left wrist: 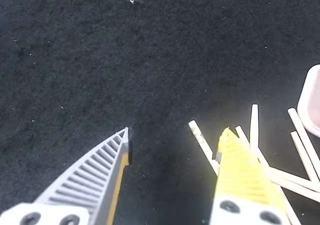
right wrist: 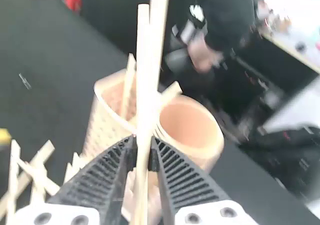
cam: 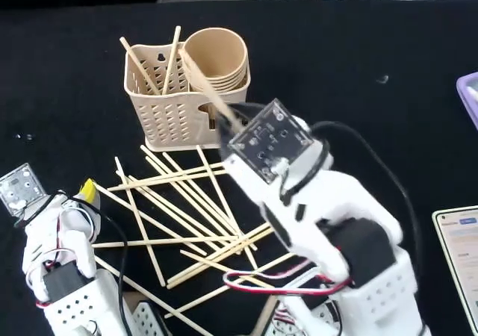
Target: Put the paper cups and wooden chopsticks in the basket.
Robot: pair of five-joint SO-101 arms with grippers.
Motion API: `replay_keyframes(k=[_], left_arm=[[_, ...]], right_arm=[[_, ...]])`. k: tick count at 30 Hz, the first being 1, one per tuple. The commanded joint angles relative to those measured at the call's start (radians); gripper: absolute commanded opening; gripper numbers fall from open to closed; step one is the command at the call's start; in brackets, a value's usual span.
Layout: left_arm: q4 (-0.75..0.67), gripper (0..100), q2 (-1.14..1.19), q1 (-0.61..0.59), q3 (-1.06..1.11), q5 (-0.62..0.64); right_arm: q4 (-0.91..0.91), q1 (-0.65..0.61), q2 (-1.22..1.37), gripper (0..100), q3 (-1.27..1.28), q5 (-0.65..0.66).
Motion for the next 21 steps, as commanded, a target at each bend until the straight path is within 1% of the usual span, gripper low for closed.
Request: replay_keyframes(k=[1, 3, 6, 9, 16, 21], left_arm=[[-0.020, 28, -0.006, 0.004, -0.004, -0.002], [-0.020, 28, -0.006, 0.004, -0.004, -0.002], [-0.021, 28, -0.006, 0.004, 0.004, -0.002], [-0.021, 28, -0.006, 0.004, 0.004, -0.002], [-0.021, 28, -0.006, 0.005, 0.004, -0.002], [-0.021, 28, -0.006, 0.005, 0.004, -0.002]], right_arm=[[-0.135, -0.071, 0.085, 1.1, -0.074, -0.055], [-0.216, -0.097, 0.137, 1.1, -0.085, -0.077], [-0.388, -0.141, 0.203, 1.1, -0.085, -0.078], [-0.535, -0.153, 0.260, 1.1, -0.085, -0.077], [-0.565, -0.155, 0.308, 1.1, -0.087, -0.078], [-0.672, -0.149, 0.364, 1.1, -0.122, -0.078]])
